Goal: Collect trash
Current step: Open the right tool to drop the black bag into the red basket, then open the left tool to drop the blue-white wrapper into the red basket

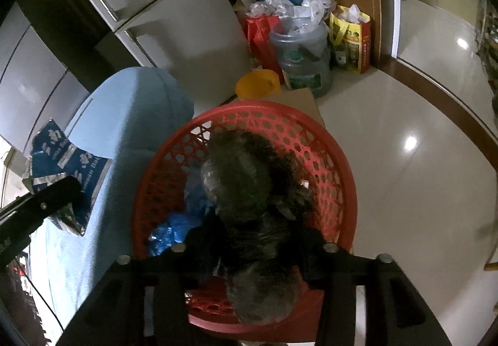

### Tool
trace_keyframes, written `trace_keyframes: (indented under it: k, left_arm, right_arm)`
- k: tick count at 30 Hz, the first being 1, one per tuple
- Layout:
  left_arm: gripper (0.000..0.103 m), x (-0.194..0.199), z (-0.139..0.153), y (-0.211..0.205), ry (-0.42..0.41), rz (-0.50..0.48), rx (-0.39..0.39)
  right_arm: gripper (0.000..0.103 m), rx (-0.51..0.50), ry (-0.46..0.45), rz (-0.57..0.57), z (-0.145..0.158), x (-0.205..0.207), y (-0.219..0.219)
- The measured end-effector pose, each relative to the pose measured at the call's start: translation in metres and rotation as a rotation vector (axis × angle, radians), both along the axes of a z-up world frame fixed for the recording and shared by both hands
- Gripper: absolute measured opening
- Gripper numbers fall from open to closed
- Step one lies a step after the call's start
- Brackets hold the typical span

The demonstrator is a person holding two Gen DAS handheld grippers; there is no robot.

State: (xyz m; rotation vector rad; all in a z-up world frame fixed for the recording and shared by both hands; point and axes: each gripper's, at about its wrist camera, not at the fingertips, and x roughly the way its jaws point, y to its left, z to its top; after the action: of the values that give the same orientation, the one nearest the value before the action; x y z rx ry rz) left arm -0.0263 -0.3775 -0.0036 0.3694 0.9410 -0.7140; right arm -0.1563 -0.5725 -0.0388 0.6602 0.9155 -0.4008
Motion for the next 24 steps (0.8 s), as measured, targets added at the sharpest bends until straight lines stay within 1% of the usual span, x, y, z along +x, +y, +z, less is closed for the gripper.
trace_keyframes:
  k: [1,2,13,24]
  left_arm:
    - [0.027,0.000,-0.001,-0.001,0.001,-0.001,0.002]
    - [0.027,0.000,-0.001,-0.002,0.002,-0.001,0.004]
    - [0.027,-0.002,-0.009,-0.015,0.012,-0.025,0.016]
    - [0.027,-0.011,-0.019,-0.036,0.025,-0.067,0.037]
  right_arm:
    - [0.068,0.005,0.002,-0.002,-0.001,-0.001,0.000]
    - [0.071,0.009,0.002,-0.003,-0.001,-0.002,-0.001]
    - [0.071,-0.020,-0.049,-0.091,0.014,-0.024,-0.013]
    - [0.071,-0.016,-0.081,-0.131,0.018,-0.039,-0.020]
